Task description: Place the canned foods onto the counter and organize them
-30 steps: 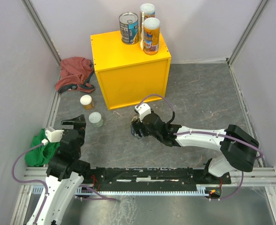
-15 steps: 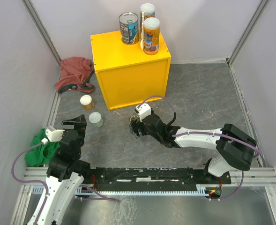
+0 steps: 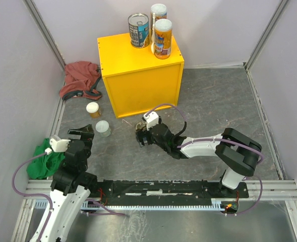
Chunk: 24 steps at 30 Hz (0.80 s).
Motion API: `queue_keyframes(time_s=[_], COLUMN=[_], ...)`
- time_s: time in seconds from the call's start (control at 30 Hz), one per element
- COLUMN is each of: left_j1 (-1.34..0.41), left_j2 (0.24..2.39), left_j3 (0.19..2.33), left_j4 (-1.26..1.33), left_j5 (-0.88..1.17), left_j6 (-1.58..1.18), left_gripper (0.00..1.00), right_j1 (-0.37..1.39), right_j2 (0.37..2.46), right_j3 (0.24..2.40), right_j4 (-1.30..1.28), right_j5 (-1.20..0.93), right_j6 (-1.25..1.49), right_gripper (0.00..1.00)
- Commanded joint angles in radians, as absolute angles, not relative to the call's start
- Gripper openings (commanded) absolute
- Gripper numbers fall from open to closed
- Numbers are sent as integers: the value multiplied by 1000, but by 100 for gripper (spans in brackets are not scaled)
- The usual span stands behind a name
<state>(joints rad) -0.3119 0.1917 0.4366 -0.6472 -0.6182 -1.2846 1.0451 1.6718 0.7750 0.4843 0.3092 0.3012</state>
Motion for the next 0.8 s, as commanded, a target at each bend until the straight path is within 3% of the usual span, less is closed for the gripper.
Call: queue_keyframes(time_s=[0.0,0.5,0.77], left_j1=[-313,-313,-313], left_j2=[164,156,126], left_j3=[432,413,382], left_j4=[-592,-577,-603], left_j5=[-624,-599,-580], left_j6=[-1206,-1166,-1192], left_gripper=[95,94,94], right_j1=[1052,1057,1101], right_j2=[1704,1782,1728], right_j3=[797,836,845], right_j4=[628,765,707], right_j5=[298,406,460], right_j6=[300,255,194], right_gripper=[100,100,100])
